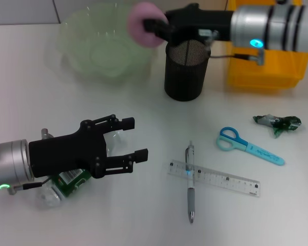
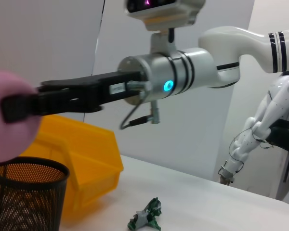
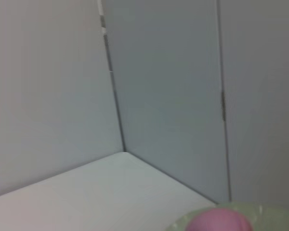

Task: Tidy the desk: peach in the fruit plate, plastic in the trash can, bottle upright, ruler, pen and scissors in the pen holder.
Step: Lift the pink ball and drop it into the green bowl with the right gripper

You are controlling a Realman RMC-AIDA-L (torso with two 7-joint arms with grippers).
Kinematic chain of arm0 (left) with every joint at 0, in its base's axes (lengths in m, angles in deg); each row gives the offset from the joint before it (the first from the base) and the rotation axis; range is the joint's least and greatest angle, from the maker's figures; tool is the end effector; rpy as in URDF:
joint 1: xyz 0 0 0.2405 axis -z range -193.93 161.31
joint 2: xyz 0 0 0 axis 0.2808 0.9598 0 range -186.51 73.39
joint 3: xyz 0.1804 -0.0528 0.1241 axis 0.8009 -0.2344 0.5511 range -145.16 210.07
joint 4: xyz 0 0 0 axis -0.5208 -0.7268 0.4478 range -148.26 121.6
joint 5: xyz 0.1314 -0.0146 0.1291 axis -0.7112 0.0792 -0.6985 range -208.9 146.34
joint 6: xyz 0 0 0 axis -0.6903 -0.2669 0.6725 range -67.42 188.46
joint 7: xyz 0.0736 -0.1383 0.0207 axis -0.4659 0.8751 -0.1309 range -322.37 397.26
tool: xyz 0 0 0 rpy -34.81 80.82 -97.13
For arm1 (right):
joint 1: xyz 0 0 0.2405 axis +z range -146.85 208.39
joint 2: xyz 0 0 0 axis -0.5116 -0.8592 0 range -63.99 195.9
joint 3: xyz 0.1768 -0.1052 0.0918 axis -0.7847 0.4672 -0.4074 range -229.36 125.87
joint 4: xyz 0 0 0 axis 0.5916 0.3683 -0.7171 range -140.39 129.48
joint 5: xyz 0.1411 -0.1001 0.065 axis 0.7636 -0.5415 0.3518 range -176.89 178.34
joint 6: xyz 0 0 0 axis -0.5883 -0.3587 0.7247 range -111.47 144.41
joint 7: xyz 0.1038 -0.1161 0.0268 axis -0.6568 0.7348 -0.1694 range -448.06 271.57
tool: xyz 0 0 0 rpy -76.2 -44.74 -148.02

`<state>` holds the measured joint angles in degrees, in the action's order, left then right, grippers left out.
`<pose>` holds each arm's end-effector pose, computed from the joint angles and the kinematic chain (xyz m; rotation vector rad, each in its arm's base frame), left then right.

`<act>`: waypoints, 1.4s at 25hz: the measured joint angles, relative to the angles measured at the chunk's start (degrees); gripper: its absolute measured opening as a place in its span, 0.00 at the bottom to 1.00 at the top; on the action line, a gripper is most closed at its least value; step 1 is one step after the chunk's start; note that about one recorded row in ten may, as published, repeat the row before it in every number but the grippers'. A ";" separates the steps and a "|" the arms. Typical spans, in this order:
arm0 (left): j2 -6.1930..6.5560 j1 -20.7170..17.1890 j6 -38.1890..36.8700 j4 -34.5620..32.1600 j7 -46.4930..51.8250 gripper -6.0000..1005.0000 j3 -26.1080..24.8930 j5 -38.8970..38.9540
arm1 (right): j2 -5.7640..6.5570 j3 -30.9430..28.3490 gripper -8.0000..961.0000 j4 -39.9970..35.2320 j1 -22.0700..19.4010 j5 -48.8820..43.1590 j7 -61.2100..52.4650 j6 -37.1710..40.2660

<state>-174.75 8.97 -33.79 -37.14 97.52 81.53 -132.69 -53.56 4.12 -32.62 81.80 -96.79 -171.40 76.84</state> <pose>-0.2208 0.2506 -0.0256 -2.7696 -0.4634 -0.9581 0.1126 0.3977 -0.0371 -2.6092 0.5166 0.6898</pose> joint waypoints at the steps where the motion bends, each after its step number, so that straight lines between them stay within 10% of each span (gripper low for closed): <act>1: -0.02 0.03 0.00 0.00 -0.02 0.81 -0.20 0.00 | -0.07 0.03 0.09 1.61 1.37 0.62 0.80 -1.98; 15: -0.23 0.32 0.55 1.51 -0.52 0.81 -5.02 0.17 | -0.36 1.24 0.09 11.04 15.20 3.66 4.87 -19.33; 35: -0.38 0.47 1.05 3.28 -2.13 0.81 -6.32 0.71 | -0.36 1.61 0.12 11.87 16.86 7.25 5.78 -20.63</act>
<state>-175.13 9.44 -32.74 -33.87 95.39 75.21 -131.98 -53.92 5.74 -20.74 98.65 -89.54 -165.63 56.21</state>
